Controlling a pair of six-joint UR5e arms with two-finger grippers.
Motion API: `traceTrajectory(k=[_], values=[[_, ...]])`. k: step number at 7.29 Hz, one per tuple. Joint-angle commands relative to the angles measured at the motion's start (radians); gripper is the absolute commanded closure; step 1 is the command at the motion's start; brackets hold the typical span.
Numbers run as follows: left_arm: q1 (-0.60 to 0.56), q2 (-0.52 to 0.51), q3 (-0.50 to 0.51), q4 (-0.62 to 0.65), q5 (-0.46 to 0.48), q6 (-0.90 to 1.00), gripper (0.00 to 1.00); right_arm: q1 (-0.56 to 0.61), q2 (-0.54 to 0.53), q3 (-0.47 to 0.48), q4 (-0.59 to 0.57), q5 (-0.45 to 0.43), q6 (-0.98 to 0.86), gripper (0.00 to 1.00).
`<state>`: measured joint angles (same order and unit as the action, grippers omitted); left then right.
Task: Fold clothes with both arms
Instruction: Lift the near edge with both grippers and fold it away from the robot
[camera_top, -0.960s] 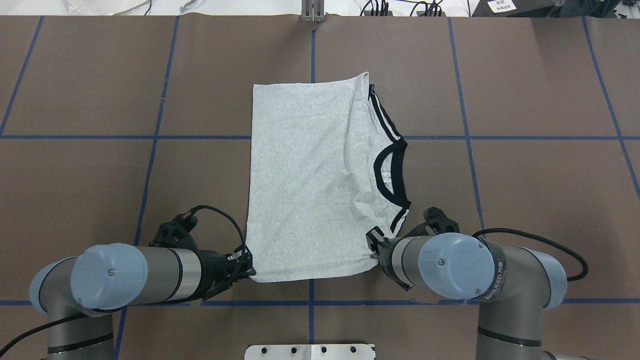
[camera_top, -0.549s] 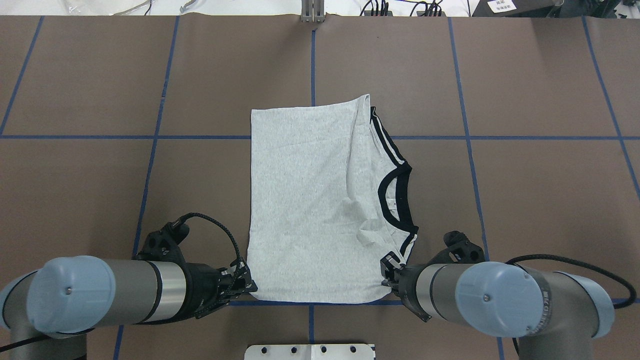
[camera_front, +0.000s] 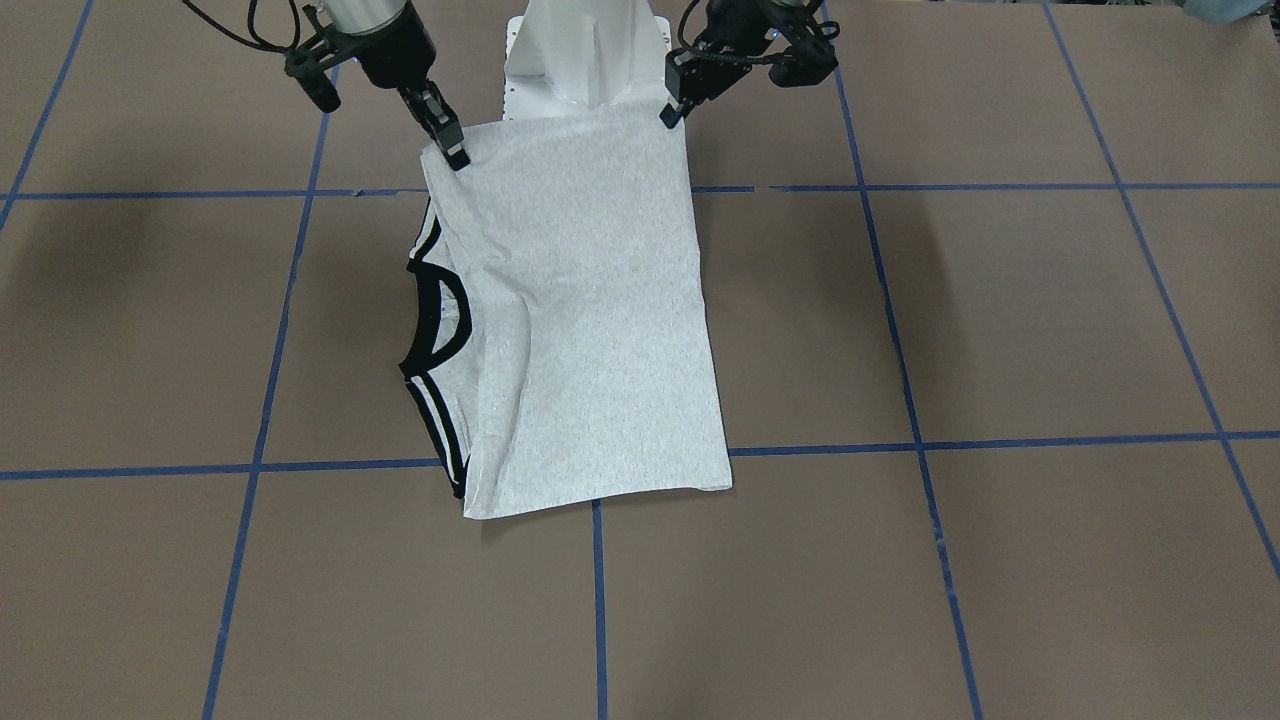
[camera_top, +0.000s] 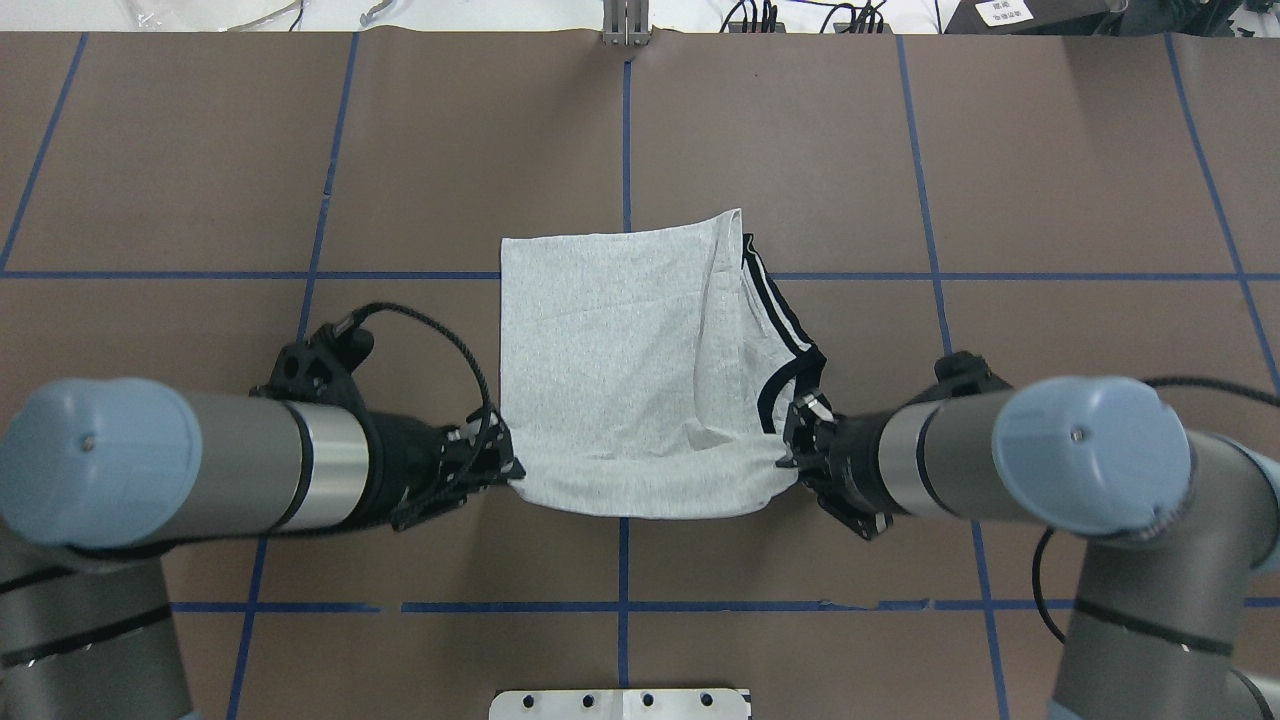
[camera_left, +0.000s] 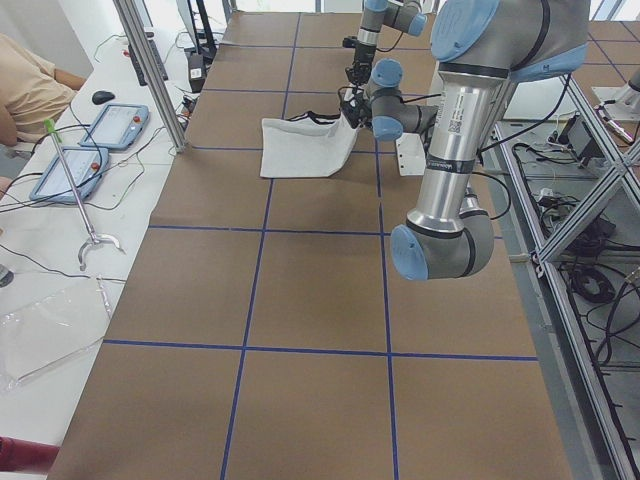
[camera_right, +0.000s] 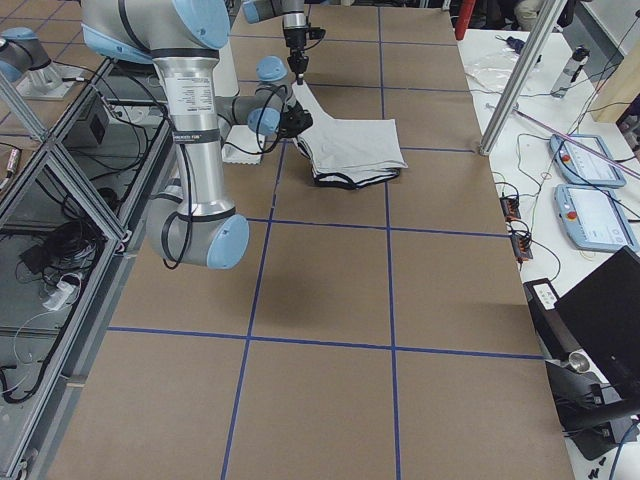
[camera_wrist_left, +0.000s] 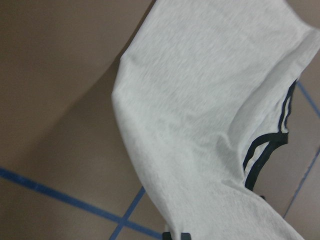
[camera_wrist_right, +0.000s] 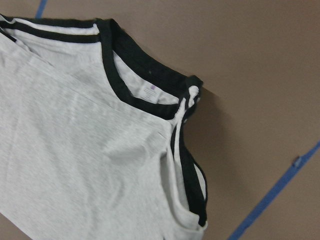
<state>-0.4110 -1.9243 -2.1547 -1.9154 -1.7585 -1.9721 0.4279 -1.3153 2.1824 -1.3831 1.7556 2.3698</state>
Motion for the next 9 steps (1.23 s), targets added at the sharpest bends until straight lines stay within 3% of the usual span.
traceTrajectory(k=[1,3,6,7,8,9], values=[[-0.130,-0.103,0.175,0.001,-0.010,0.132,1.00,0.164,0.194,-0.228,-0.004,0.105,-0.056,1.00],[-0.202,-0.133,0.313,-0.078,-0.010,0.211,1.00,0.207,0.296,-0.393,0.001,0.099,-0.120,1.00],[-0.239,-0.208,0.601,-0.339,-0.006,0.211,1.00,0.239,0.386,-0.573,0.016,0.096,-0.243,1.00],[-0.252,-0.228,0.704,-0.434,0.000,0.213,1.00,0.244,0.413,-0.628,0.033,0.088,-0.295,0.60],[-0.285,-0.249,0.795,-0.509,0.001,0.228,0.35,0.253,0.459,-0.748,0.109,0.055,-0.344,0.01],[-0.323,-0.268,0.847,-0.545,0.016,0.296,0.00,0.287,0.478,-0.850,0.183,0.048,-0.447,0.00]])
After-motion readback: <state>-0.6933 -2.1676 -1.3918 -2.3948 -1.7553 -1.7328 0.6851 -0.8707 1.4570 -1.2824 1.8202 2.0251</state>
